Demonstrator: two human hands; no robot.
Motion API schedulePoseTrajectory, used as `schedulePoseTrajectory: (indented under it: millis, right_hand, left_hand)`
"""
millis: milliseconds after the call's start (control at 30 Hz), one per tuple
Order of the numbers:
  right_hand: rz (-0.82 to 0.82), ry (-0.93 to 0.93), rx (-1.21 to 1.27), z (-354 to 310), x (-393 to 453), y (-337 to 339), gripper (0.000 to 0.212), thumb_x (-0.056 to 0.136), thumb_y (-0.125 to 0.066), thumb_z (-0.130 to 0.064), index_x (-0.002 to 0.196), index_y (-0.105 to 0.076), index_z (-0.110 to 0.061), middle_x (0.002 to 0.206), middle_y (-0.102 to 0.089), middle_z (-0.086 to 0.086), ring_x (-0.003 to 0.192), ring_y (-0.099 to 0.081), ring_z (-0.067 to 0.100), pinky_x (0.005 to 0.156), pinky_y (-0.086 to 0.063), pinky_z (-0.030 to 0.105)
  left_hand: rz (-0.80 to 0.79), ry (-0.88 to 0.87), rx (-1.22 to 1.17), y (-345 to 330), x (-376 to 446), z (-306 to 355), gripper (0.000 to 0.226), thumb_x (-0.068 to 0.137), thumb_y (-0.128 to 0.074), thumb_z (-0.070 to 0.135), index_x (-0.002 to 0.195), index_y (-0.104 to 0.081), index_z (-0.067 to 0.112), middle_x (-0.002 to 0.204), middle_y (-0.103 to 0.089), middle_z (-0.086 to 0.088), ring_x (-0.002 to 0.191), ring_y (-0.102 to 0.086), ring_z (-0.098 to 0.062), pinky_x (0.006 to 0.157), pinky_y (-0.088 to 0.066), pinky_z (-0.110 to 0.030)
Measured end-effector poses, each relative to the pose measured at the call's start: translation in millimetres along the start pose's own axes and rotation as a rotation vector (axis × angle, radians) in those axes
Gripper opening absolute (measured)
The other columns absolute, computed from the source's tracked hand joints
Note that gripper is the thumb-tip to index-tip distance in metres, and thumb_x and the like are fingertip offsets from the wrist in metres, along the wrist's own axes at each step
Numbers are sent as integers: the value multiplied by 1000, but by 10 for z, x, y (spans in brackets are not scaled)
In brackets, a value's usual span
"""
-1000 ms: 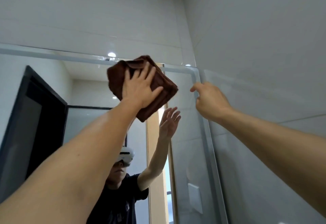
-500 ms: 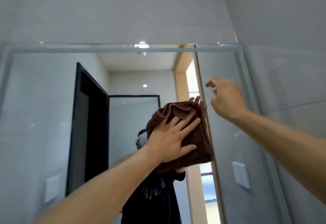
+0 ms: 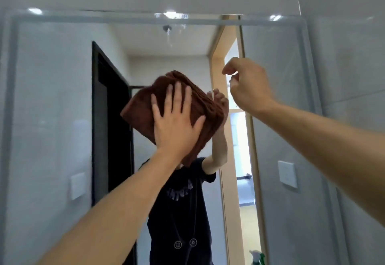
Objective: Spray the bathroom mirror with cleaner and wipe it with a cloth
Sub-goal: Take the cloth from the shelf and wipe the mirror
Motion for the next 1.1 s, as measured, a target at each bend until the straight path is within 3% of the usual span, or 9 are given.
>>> schedulePoseTrajectory:
  millis: [133,233,333,467,600,767,900,1000,1100]
  right_hand:
    - [-3,-45,65,-171,-261,-204,33,88,-46,1,108,-67,-15,114,-65,3,97,-61,21,83,-48,33]
    - [-45,-32,49,-204,-393,-246,31,91,-47,1,107,-67,-14,114,-65,3,93,-60,17,82,-50,33]
    - [-49,-55,-28,13,-478,-144,30,87,-46,-1,100,-70,-14,109,-68,5,97,-62,23,84,-51,36]
    - [-66,-113,-162,502,-582,144,31,85,-45,-1,97,-70,-13,106,-69,10,101,-63,29,89,-52,43]
    - [-71,-187,-280,976,-663,498,33,86,-44,2,99,-70,-14,110,-69,7,103,-62,26,88,-51,39]
    - [-108,-189,-336,1260,-773,684,34,85,-43,3,97,-69,-16,111,-68,6,103,-63,25,87,-52,38]
    - [-201,-231,-374,1481,-1056,726,34,89,-44,4,101,-69,-15,114,-67,5,104,-62,24,87,-51,35]
    - [-242,-280,-398,1611,-1106,756,34,85,-46,5,101,-69,-14,113,-68,7,105,-61,26,87,-51,35]
    - [-217,-311,-394,1665,-1041,805,34,82,-47,6,97,-69,-15,109,-69,8,104,-61,28,79,-44,30]
  left_hand:
    - [-208,-570,-84,-260,-1208,563,82,92,-43,63,159,-16,24,167,-14,0,147,-29,-25,119,-21,-55]
    - [-298,-792,-140,-360,-1359,541,80,93,-44,63,159,-16,27,167,-16,3,147,-29,-25,115,-36,-50]
    - [-245,-952,-75,-327,-857,458,76,94,-38,65,158,-21,28,166,-21,1,149,-27,-27,120,-24,-51]
    - [-104,-502,-15,-165,243,514,75,93,-29,68,158,-22,30,166,-20,-2,148,-27,-28,121,-16,-53]
    - [-46,-105,14,-174,404,1085,79,95,-23,62,159,-15,17,166,-13,-11,154,-8,-31,121,-2,-61]
    - [-144,-436,-158,-573,-769,2115,83,96,-35,58,160,-8,11,166,-15,-13,153,-12,-33,121,-2,-59]
    - [-543,-752,-380,-754,-1730,2606,86,96,-44,53,159,7,23,165,-20,-4,149,-26,-33,121,-16,-46]
    - [-422,-806,-364,-768,-1276,2665,92,88,-48,60,160,-4,22,161,-28,-7,146,-30,-34,120,-21,-49]
    - [-225,-584,-293,-669,-161,2630,85,90,-42,63,157,-16,18,155,-38,-10,143,-35,-34,117,-29,-51]
Point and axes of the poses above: each hand's wrist, its own x-axis towards the middle knuckle, its own y-axis out of the back of the hand, z = x × y, the point moved 3 cm from there along x, towards the middle knuckle
